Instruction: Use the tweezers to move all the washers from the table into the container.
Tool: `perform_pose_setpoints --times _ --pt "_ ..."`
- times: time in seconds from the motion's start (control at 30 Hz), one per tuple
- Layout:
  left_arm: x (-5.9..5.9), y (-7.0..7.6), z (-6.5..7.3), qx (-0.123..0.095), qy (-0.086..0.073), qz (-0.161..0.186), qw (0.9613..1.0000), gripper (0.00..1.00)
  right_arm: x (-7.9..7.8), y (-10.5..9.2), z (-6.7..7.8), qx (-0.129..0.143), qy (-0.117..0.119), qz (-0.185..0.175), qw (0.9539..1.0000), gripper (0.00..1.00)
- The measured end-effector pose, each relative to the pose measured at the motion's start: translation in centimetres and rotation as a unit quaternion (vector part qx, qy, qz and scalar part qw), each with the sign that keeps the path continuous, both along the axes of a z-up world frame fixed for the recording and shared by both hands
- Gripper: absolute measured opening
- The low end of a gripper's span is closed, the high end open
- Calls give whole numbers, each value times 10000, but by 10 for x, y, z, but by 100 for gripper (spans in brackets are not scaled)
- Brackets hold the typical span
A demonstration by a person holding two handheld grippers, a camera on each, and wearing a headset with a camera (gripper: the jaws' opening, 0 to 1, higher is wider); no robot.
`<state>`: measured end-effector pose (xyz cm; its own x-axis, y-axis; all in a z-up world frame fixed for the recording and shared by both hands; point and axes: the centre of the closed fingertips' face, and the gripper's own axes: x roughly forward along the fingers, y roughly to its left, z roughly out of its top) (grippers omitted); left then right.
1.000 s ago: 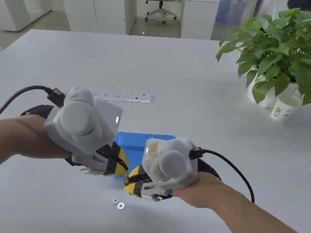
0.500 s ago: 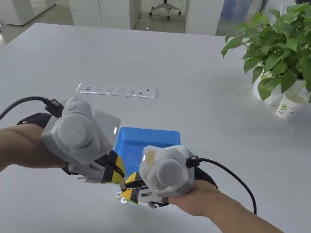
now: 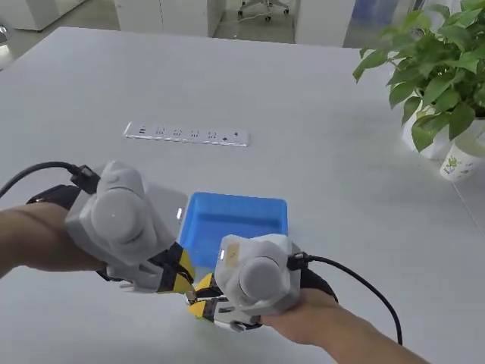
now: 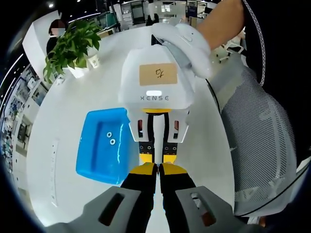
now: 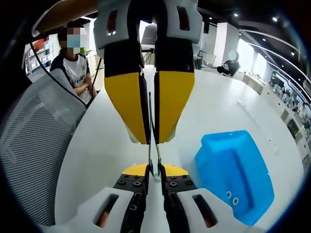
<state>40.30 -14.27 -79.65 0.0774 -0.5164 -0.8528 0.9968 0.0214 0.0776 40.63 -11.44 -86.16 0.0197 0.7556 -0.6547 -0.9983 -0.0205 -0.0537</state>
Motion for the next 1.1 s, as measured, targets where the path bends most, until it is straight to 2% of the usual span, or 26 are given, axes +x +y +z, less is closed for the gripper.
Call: perform_pose_setpoints --times 0.57,1.1 --pt "2 -3 -6 -6 93 -16 10000 7 0 0 -9 9 143 -39 9999 12" --pt "8 -3 -7 -20 132 33 9999 7 3 -1 -4 87 188 -132 9997 13"
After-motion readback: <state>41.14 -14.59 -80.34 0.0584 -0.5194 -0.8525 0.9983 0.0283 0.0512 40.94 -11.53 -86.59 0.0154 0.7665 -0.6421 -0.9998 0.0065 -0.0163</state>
